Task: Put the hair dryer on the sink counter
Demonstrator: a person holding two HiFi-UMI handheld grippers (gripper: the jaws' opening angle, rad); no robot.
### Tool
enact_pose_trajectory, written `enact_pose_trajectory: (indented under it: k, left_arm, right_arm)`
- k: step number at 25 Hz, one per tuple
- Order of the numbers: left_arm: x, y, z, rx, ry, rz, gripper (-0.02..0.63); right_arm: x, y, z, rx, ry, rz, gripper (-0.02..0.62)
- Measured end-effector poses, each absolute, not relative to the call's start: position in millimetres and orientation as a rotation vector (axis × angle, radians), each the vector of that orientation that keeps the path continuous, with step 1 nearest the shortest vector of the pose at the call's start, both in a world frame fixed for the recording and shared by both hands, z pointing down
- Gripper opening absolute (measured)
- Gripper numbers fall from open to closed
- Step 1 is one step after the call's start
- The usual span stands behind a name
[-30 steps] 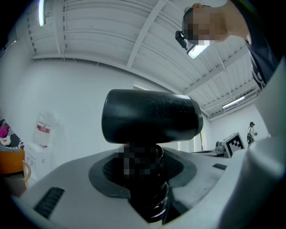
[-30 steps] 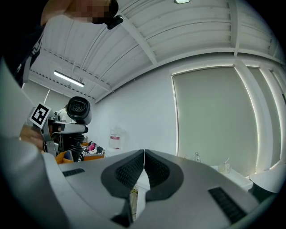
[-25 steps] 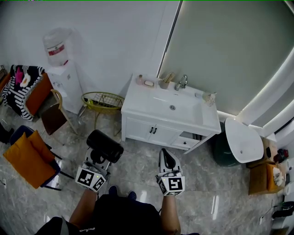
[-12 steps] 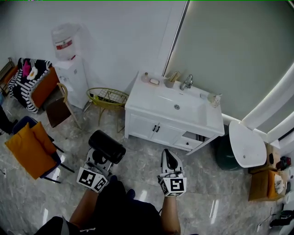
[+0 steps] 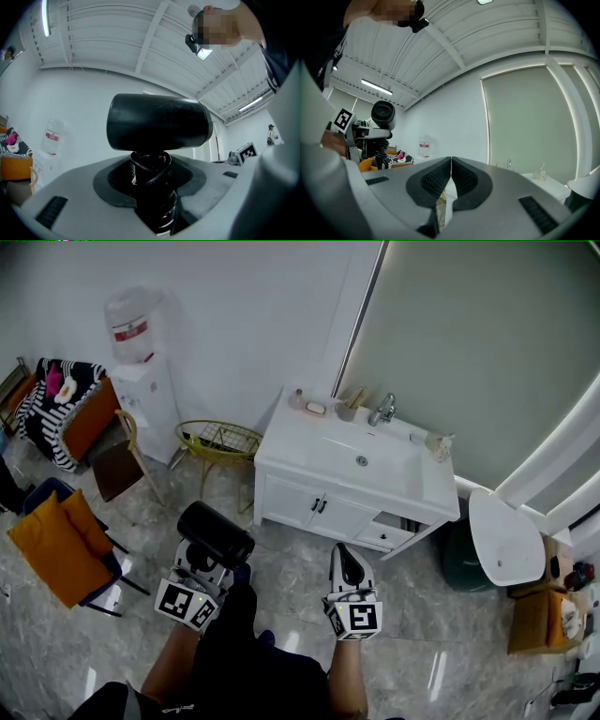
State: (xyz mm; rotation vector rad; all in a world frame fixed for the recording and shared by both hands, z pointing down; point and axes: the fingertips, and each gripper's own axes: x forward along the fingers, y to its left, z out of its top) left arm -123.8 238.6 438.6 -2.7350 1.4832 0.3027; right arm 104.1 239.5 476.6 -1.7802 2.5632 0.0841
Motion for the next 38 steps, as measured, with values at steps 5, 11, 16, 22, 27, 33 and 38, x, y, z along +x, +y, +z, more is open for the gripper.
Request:
enact_pose_trajectory:
  k: [5,11,16,22,27,33,38]
  left_arm:
    - [-118.5,218.8,442.5,-2.744,1.469,0.317,0.212]
    - [-117.8,197.5,446.1,-2.744,1.477,0.316,0.21]
    - [-117.9,177.9,449.4,-2.746,1.484,0.323,0.21]
    - [-109.3,145.9,446.1,-2.741,1.459,0.338,0.212]
    - [-104.1,110.2,444.8,-2.743,1.436,0.331,0.212]
    - [-115.2,59.4,443.1,-2.74,1.469,0.352,0.211]
    - [-118.4,17.1,448.6,-2.758,1.499,0.326,0.21]
  right_arm:
    - [109.9,223.2,479.3,-1.787,2.552,0.078,0.029]
    - [108.6,200.0,479.3,-1.789,2.564,0.066,0.029]
    - [102.5,181.0,487.2,-1.831,2.66,0.225,0.029]
    - [102.4,151.7,486.1,-1.805,2.678,0.262,0.029]
    - [105.2,112.8,480.9,-1.821,2.674,0.256,0.029]
    - [98.2,60.8,474.2,-1.808,2.681,0.258,0.029]
    - [95.3,21.7,469.6,-1.806,2.712,0.254,0.029]
